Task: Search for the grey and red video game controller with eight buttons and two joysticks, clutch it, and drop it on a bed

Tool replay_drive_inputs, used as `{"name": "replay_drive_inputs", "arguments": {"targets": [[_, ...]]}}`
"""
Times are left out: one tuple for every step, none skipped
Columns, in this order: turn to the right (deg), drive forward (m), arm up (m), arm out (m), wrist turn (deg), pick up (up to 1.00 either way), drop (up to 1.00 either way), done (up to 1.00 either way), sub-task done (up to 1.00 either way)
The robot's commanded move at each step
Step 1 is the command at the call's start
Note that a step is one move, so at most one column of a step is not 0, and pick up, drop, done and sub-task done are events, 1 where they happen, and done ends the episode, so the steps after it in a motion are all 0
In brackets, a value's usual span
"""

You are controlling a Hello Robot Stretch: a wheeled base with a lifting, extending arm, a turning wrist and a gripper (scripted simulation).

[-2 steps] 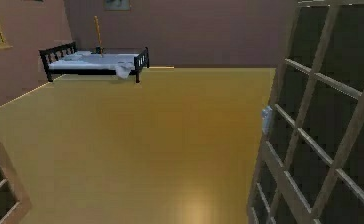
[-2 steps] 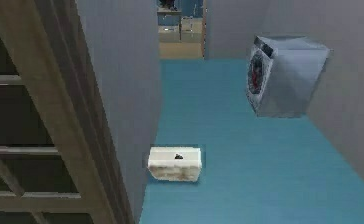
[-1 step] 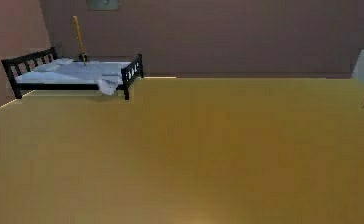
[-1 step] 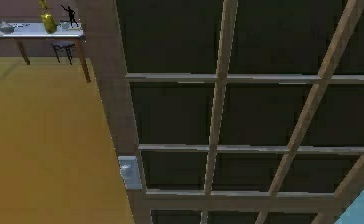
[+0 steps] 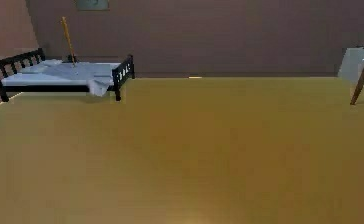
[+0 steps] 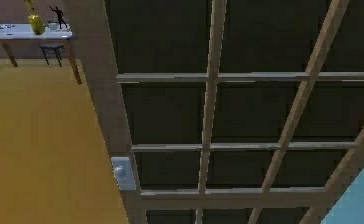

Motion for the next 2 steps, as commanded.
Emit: {"name": "replay_drive_inputs", "arguments": {"targets": [[-45.0,0.00,0.00,0.00,0.0,0.00,0.00,0.00,0.00],[-45.0,0.00,0.00,0.00,0.0,0.00,0.00,0.00,0.00]]}}
